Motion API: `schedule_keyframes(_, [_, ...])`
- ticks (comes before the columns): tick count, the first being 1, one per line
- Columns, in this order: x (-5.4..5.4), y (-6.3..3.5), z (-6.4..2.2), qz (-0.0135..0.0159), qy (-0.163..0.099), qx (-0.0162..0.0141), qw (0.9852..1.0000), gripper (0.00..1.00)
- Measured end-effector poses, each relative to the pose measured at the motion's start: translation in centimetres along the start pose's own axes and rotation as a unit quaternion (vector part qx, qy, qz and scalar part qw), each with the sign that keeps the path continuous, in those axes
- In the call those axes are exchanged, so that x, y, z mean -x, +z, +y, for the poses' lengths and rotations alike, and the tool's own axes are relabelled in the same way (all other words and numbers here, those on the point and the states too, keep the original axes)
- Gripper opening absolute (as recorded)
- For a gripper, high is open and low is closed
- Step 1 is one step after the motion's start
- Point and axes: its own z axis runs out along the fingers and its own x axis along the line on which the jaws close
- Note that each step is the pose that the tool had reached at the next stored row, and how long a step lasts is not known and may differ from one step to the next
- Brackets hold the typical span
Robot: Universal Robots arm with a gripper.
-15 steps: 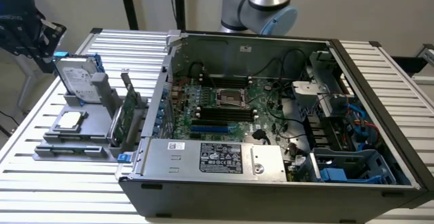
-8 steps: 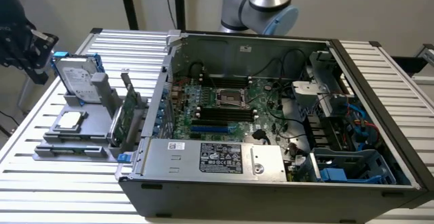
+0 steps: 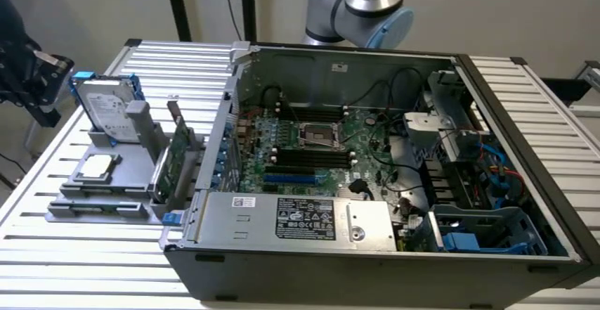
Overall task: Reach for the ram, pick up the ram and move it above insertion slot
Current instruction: 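Reach for the ram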
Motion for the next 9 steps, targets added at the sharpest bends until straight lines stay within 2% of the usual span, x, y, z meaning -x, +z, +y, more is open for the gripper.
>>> schedule_keyframes(9, [0.00,0.00,-0.01,0.0000,0.000,0.0001,1.0000,0.11])
